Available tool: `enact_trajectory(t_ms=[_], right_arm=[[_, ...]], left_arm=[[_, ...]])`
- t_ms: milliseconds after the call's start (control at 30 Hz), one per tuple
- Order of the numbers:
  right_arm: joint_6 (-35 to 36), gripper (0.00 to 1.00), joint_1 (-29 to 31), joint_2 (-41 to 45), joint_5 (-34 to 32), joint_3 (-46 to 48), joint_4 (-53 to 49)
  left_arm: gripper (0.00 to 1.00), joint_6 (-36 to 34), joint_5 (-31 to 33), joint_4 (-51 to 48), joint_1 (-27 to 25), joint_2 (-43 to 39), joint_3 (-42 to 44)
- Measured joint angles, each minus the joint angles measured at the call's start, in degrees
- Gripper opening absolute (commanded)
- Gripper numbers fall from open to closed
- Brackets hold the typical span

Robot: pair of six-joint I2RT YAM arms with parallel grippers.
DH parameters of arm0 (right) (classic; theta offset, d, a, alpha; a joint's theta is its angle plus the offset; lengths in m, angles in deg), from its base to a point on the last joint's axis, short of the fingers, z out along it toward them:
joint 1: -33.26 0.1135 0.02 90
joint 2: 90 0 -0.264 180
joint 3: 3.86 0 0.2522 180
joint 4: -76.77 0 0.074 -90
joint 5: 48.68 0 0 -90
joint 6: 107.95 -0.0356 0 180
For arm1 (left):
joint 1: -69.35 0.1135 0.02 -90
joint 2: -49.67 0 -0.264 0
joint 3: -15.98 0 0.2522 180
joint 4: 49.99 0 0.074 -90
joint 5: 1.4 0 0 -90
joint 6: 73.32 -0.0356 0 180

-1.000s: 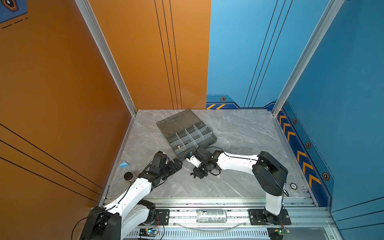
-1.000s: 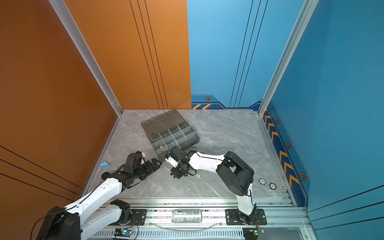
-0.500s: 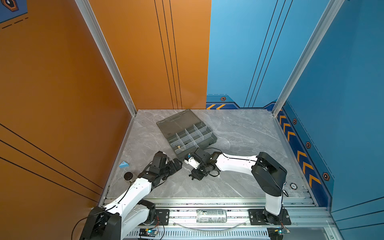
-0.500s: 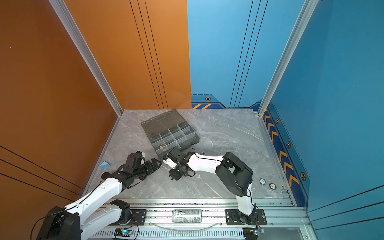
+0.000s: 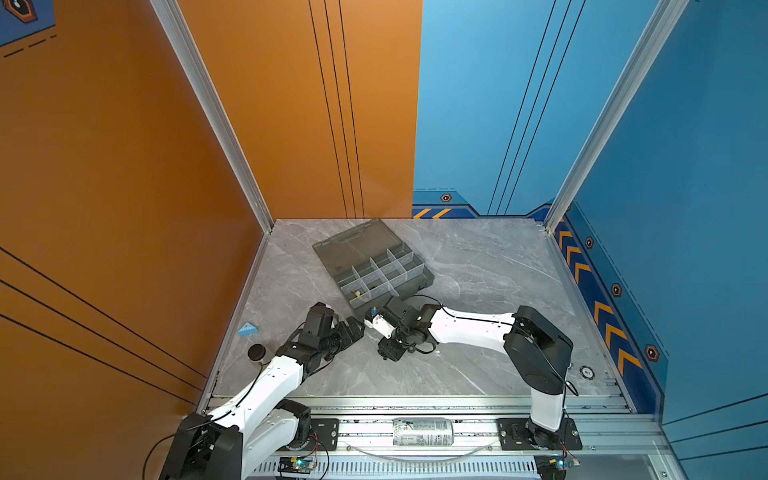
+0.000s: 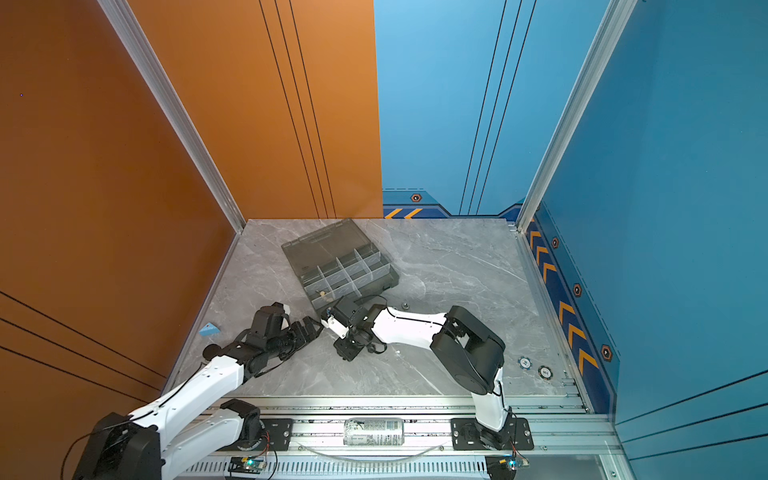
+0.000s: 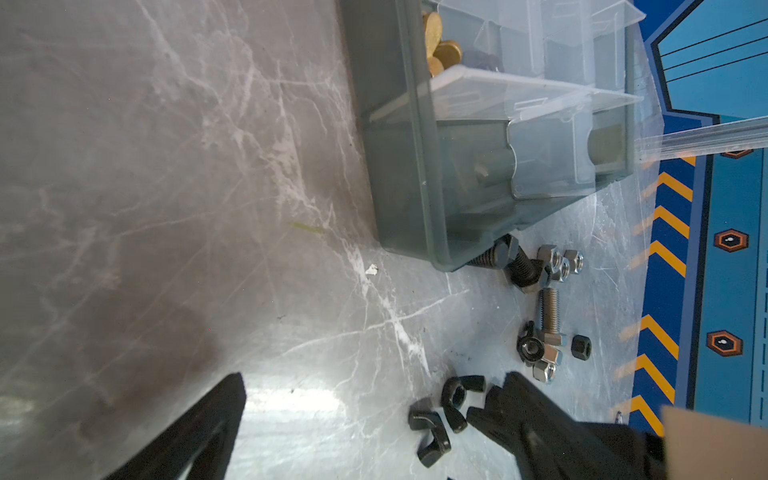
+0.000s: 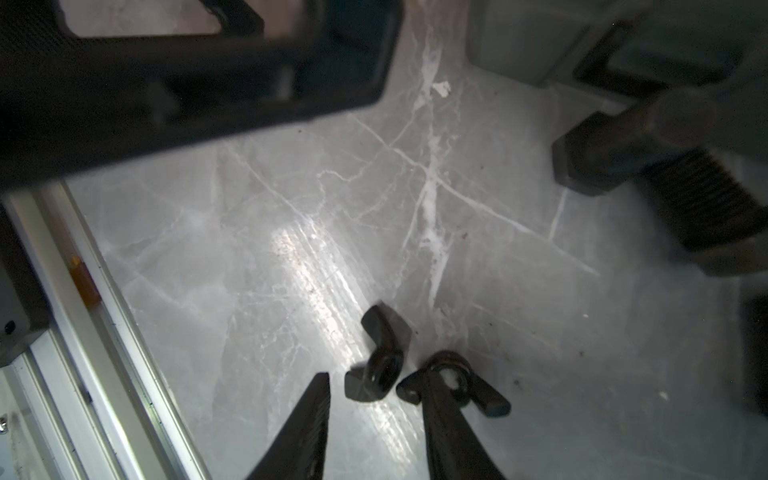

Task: Sort the screws and nuts into containers

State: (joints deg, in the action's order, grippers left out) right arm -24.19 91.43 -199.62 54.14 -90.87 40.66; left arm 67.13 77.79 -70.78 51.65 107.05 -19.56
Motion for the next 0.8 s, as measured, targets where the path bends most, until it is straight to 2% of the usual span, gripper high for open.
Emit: enact_trajectory(t_ms=[800], right_arm=[[-1.1,0.37,0.8,-1.8,-2.2,-1.3,-1.2]], left_arm=[[0.98,0.0,0.0,0.0,0.0,-0.9,0.3]])
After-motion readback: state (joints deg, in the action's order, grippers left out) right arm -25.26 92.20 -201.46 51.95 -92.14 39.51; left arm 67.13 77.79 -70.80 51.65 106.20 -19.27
